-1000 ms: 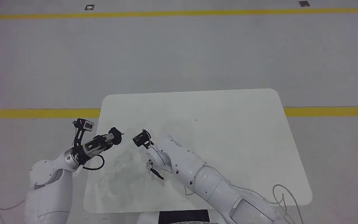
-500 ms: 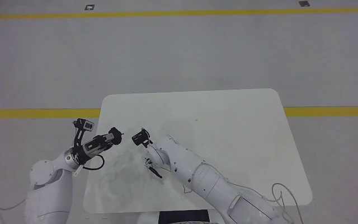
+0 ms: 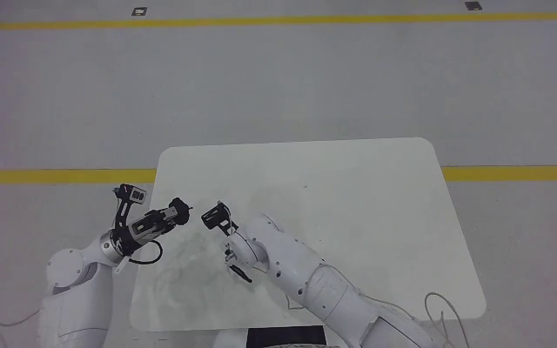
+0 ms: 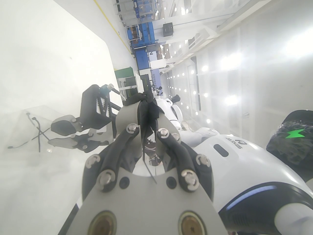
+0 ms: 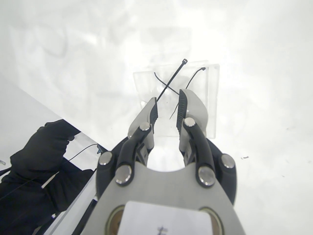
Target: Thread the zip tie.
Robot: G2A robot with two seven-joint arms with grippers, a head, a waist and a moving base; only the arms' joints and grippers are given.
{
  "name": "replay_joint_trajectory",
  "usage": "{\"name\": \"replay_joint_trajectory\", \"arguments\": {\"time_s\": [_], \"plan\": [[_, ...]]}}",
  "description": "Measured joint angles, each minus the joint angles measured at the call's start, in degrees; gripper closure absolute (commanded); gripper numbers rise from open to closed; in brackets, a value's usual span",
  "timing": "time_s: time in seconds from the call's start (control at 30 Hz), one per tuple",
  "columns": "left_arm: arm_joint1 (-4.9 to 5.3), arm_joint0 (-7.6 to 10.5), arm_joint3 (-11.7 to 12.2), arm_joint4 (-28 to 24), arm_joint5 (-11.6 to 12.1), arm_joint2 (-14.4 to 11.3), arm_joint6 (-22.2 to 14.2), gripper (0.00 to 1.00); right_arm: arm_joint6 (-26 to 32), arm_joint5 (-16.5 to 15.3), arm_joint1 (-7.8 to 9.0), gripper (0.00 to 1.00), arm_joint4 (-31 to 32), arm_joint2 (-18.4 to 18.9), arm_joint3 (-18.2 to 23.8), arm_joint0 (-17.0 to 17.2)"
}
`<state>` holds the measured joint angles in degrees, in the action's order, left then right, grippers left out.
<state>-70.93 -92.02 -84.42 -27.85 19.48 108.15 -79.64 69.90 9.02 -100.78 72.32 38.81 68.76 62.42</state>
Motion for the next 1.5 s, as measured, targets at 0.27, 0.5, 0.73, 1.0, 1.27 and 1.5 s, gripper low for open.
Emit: {"name": "replay_joint_trajectory", "arguments": {"time_s": [0.27, 0.5, 0.73, 1.0, 1.27, 1.5], "plan": [[0.0, 0.0, 0.0, 0.0, 0.0, 0.0, 0.0, 1.0, -2.6, -2.3, -0.41, 0.8, -2.7, 0.1, -3.3, -0.8], [0.0, 0.0, 0.0, 0.0, 0.0, 0.0, 0.0, 1.0, -4.8, -2.0, -1.11, 0.8, -4.3, -0.5, -6.0, -2.1], [0.0, 0.0, 0.0, 0.0, 0.0, 0.0, 0.0, 1.0, -6.1, -0.5, -1.75, 0.8, -5.3, -0.8, -8.4, -3.2], [0.0, 0.0, 0.0, 0.0, 0.0, 0.0, 0.0, 1.0, -7.0, -0.1, -2.25, 0.82, -6.5, -0.9, -10.4, -4.0], [0.0, 0.0, 0.0, 0.0, 0.0, 0.0, 0.0, 1.0, -8.1, -0.3, -2.55, 1.0, -8.0, -0.5, -12.0, -4.6], [0.0, 0.0, 0.0, 0.0, 0.0, 0.0, 0.0, 1.0, -7.1, 1.0, -1.91, 1.0, -6.5, 0.3, -8.0, -3.5]]}}
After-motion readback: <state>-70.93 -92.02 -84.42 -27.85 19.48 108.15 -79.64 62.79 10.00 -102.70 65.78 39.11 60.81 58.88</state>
